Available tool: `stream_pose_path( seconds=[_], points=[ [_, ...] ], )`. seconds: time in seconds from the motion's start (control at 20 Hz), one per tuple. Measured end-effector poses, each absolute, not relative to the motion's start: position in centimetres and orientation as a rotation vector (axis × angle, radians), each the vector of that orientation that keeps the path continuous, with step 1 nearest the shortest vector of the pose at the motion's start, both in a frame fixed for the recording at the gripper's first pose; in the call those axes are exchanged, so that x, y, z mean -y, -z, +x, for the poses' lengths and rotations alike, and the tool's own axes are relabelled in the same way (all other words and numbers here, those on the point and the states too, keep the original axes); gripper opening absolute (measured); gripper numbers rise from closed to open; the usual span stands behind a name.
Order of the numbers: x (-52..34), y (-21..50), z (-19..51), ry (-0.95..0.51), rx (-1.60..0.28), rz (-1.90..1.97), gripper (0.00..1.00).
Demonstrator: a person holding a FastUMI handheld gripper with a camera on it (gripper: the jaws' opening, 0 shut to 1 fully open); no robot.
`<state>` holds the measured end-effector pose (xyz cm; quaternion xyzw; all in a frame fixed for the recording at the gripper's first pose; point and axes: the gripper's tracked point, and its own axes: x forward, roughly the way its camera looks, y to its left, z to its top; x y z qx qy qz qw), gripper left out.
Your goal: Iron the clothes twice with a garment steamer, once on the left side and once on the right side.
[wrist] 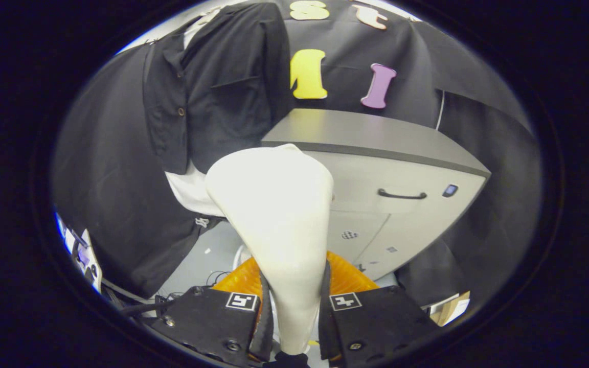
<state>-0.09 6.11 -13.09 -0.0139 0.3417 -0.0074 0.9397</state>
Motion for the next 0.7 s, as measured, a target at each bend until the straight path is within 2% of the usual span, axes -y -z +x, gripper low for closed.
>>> stream_pose_path(
  seconds=[0.7],
  points=[
    [2.2,13.3,-6.3,0.168,-0.737,0.054,0.38]
  ],
)
